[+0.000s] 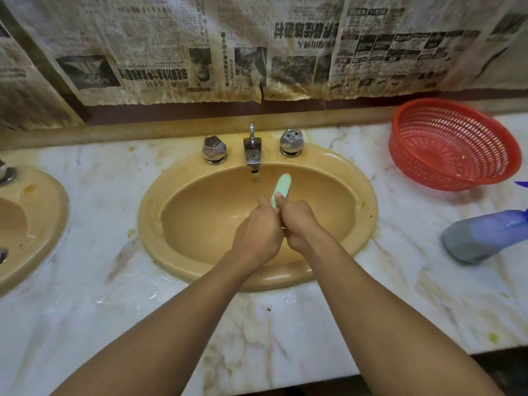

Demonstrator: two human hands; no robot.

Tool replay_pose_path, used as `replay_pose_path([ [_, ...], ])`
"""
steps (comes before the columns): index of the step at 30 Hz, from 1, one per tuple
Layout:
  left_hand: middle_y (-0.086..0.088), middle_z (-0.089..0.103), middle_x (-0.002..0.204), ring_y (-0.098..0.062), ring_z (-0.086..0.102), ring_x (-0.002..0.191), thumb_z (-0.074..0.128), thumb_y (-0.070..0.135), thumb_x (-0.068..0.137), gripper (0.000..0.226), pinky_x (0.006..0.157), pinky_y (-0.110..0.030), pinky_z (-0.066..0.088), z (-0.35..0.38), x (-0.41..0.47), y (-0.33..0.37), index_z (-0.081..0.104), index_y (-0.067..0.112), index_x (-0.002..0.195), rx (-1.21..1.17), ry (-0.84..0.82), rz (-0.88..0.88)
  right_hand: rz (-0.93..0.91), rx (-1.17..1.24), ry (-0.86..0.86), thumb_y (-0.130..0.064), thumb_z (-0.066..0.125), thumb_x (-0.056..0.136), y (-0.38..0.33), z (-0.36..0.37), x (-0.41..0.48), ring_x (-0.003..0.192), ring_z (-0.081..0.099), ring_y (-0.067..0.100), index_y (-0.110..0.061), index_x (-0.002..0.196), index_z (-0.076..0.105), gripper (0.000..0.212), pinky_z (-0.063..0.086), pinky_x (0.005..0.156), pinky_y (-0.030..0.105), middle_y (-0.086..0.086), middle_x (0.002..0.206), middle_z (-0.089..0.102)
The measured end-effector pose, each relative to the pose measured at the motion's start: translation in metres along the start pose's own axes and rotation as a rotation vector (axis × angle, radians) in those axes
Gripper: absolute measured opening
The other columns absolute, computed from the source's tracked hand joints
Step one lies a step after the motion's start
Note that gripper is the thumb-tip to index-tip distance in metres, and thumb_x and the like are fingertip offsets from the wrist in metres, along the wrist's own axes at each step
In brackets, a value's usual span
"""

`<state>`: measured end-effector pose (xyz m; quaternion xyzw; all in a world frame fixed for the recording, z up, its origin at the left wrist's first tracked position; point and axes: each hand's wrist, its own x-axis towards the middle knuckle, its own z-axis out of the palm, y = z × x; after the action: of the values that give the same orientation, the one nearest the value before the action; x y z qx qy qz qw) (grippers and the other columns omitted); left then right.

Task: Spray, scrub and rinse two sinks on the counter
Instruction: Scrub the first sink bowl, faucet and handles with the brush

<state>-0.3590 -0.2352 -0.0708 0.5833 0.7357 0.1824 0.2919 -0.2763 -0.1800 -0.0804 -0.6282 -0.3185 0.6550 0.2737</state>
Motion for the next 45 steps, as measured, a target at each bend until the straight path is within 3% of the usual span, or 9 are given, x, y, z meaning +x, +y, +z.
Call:
replay_pose_path([
  [5,-0.012,0.066,0.113,-0.028,0.063,0.093,0.043,0.015,0.105,0.024,0.083,-0.050,0.053,0.017,0.011,-0.007,0.036,0.017,0.128,-0.034,-0.203,0.163,0.113,0.149,0.074,-0.021,0.054,0.105,-0.018,-0.023,0.009,0.064,0.060,0.025,0.003,0.123,0.058,0.029,0.047,0.041,0.028,0.014,0.088,0.063],
  [10,0.008,0.059,0.123,-0.002,0.056,0.098,0.053,0.025,0.105,0.048,0.089,-0.032,0.049,0.013,-0.001,-0.035,0.037,0.042,0.147,-0.064,-0.320,0.362,0.185,0.200,0.117,-0.013,0.044,0.106,-0.023,-0.053,0.014,0.059,0.047,0.020,-0.005,0.111,0.054,0.014,0.056,0.064,0.043,0.009,0.073,0.049],
  [14,0.009,0.065,0.116,-0.013,0.060,0.104,0.047,0.041,0.107,0.028,0.092,-0.034,0.047,-0.011,-0.012,-0.090,0.062,0.035,0.130,0.150,-0.381,0.247,0.053,-0.416,0.199,-0.018,0.056,0.100,-0.025,-0.093,0.005,0.057,0.049,0.019,-0.004,0.137,0.042,0.042,0.041,0.047,0.027,0.012,0.084,0.053],
  [17,0.011,0.069,0.106,-0.015,0.061,0.103,0.031,0.055,0.107,0.043,0.093,-0.037,0.049,-0.031,-0.016,-0.111,0.069,0.038,0.115,0.383,-0.464,0.147,-0.101,-1.006,0.305,-0.015,0.053,0.099,-0.030,-0.122,0.005,0.086,0.061,0.033,-0.001,0.151,0.022,0.062,0.047,0.056,0.029,0.021,0.121,0.057],
  [23,0.003,0.065,0.081,-0.019,0.059,0.085,-0.003,0.075,0.092,0.081,0.086,-0.037,0.048,-0.055,-0.015,-0.136,0.062,0.027,0.094,0.660,-0.535,0.199,-0.274,-1.238,0.459,-0.029,0.051,0.100,-0.043,-0.157,0.026,0.113,0.056,0.044,-0.016,0.144,0.038,0.048,0.042,0.078,0.042,0.021,0.124,0.056],
  [27,0.012,0.072,0.104,-0.007,0.061,0.102,-0.030,0.079,0.076,0.114,0.108,-0.028,0.029,-0.081,0.003,-0.181,0.069,0.031,0.106,0.787,-0.430,0.320,-0.183,-1.214,0.411,-0.038,0.046,0.102,-0.021,-0.172,0.022,0.093,0.057,0.036,-0.012,0.124,0.058,0.036,0.046,0.073,0.039,0.018,0.118,0.059],
  [34,-0.004,0.033,0.165,-0.019,0.016,0.157,0.026,0.049,0.097,0.068,0.124,-0.031,-0.010,-0.099,0.028,-0.227,0.052,0.018,0.151,0.802,-0.082,0.485,-0.193,-1.218,0.412,-0.039,0.048,0.101,-0.057,-0.167,0.040,0.071,0.053,0.024,-0.010,0.109,0.058,0.032,0.046,0.053,0.035,0.014,0.105,0.057],
  [39,0.008,-0.020,0.170,-0.009,-0.022,0.155,0.030,0.051,0.092,0.087,0.126,-0.031,-0.009,-0.105,0.038,-0.225,-0.008,0.019,0.163,0.612,-0.055,0.319,-0.184,-1.304,0.388,-0.041,0.039,0.106,-0.037,-0.162,0.028,0.104,0.058,0.037,-0.012,0.133,0.051,0.042,0.044,0.078,0.039,0.018,0.122,0.055],
  [45,0.005,-0.002,0.172,-0.007,-0.006,0.156,0.014,0.055,0.099,0.076,0.127,-0.035,0.003,-0.102,0.071,-0.222,0.003,0.018,0.165,0.546,0.025,0.304,-0.292,-1.273,0.426,-0.033,0.042,0.105,-0.073,-0.130,0.065,0.096,0.054,0.033,-0.009,0.127,0.053,0.034,0.043,0.076,0.039,0.017,0.122,0.056],
])
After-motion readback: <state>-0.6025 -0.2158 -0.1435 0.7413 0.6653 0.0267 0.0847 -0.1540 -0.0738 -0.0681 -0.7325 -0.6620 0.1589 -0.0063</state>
